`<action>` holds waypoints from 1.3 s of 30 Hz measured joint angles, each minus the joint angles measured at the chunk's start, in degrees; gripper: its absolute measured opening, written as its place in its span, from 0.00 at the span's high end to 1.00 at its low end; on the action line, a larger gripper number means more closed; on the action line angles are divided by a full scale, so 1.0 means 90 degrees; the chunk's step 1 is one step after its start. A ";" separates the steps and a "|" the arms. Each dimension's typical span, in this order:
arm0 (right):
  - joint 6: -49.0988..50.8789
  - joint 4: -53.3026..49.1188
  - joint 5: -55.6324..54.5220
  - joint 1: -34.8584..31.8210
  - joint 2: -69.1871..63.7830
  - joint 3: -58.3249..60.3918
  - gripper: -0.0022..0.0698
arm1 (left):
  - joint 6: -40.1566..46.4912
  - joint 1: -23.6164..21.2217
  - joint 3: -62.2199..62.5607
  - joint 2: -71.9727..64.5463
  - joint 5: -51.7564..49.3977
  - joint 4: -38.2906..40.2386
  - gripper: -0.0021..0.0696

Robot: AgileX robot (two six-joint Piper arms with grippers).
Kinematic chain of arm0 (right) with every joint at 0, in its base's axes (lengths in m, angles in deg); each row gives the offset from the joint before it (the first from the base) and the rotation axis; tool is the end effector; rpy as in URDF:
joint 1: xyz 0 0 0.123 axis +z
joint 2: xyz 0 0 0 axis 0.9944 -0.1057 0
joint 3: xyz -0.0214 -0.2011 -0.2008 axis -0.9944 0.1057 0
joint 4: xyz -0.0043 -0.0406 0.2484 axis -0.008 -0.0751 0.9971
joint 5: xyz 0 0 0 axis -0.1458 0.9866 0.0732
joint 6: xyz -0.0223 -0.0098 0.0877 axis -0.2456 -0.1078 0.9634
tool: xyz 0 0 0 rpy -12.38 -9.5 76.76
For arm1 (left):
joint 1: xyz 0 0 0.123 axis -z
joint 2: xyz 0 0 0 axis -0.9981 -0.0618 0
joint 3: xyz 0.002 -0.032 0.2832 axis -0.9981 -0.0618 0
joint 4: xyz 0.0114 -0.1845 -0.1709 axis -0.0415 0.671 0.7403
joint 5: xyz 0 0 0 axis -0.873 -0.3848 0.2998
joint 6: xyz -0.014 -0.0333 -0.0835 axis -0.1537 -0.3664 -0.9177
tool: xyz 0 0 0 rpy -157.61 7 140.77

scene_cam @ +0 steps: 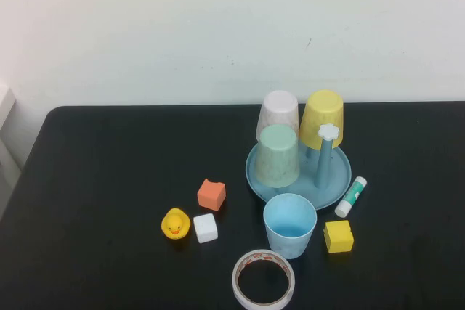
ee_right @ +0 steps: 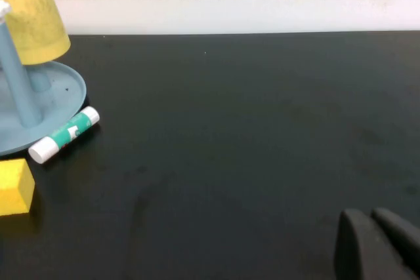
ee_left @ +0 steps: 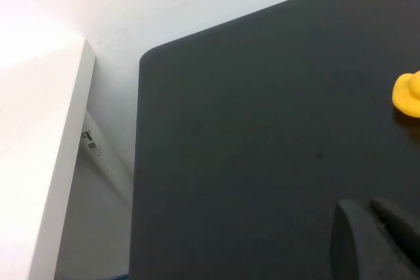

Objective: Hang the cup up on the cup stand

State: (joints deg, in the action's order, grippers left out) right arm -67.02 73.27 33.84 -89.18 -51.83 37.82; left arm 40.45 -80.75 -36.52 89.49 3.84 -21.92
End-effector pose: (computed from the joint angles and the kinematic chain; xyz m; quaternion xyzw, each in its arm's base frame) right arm 0.0528 -0.0061 0.1763 0.0315 0.7939 -0.0401 0.6058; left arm 0.0525 -0.0077 0.1800 0.1362 0.7769 0.0287 0.6141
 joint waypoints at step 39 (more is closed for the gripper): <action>-0.0033 -0.0897 -0.0294 0.0000 0.0000 0.0038 0.97 | 0.0005 0.0000 -0.0053 0.0000 0.0883 0.0283 0.97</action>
State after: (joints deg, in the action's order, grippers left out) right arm -67.32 65.20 31.20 -89.18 -51.83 38.16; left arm 40.49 -80.75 -37.00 89.49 11.78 -19.37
